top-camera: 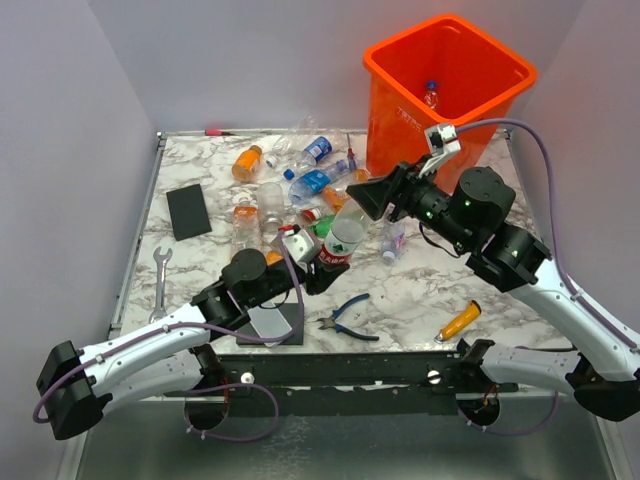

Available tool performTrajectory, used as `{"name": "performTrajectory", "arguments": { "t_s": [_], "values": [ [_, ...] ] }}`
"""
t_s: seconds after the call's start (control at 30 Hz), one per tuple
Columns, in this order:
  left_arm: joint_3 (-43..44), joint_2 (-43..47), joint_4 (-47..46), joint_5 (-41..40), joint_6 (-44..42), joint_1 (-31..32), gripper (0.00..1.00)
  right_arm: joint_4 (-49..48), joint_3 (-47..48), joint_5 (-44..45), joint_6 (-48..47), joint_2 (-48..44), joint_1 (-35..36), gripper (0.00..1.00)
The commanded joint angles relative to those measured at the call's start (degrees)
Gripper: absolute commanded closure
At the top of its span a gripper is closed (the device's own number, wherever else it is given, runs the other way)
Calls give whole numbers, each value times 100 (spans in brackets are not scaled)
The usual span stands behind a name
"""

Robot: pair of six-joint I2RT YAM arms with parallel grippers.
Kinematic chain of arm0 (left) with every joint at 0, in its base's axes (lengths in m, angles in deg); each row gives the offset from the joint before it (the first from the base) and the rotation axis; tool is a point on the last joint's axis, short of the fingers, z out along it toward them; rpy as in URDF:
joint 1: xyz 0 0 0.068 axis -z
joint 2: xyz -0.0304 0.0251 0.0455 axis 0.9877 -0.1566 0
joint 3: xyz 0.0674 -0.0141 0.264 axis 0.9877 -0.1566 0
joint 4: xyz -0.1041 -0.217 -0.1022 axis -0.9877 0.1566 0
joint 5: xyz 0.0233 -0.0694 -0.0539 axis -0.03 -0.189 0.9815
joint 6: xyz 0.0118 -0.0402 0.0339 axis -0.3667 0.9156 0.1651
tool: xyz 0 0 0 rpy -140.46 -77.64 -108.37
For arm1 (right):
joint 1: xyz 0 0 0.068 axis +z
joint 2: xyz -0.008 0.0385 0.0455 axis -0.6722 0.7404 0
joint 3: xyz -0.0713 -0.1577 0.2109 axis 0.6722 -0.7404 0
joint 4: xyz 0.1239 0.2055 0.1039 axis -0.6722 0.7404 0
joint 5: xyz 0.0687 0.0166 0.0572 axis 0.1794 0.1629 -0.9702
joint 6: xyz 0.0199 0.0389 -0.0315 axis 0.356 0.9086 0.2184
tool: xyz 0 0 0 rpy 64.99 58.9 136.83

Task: Put the plastic bottles in the bin
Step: Place the plastic bottle in the trash bin.

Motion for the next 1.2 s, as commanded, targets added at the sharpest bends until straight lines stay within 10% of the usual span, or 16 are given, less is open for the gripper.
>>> {"name": "performTrajectory", "arguments": {
  "t_s": [0.0, 0.2, 0.27, 0.4, 0.6, 0.97, 1.17],
  "values": [
    [-71, 123, -231, -123, -28, 35, 74, 116, -186, 97, 81, -105, -18, 45],
    [-98, 128, -257, -354, 18, 58, 71, 131, -196, -61, 101, -58, -18, 81],
    [-98, 134, -258, -529, 56, 67, 47, 155, -159, -35, 89, -71, -17, 99],
    [-136, 229, -252, -926, 168, 82, 1, 393, 270, 298, -177, -126, -17, 100],
    [-280, 605, -328, -2174, 160, 107, 1, 158, 1492, 2037, -1231, -309, -18, 100],
    [-414, 775, -375, -3173, -101, 103, 1, -6199, 1483, 4173, -5569, 535, -61, 100],
    [-414, 774, -368, -3459, -224, 103, 1, -4968, 3815, 4206, -4880, 2349, -1309, 100]
  ]
}}
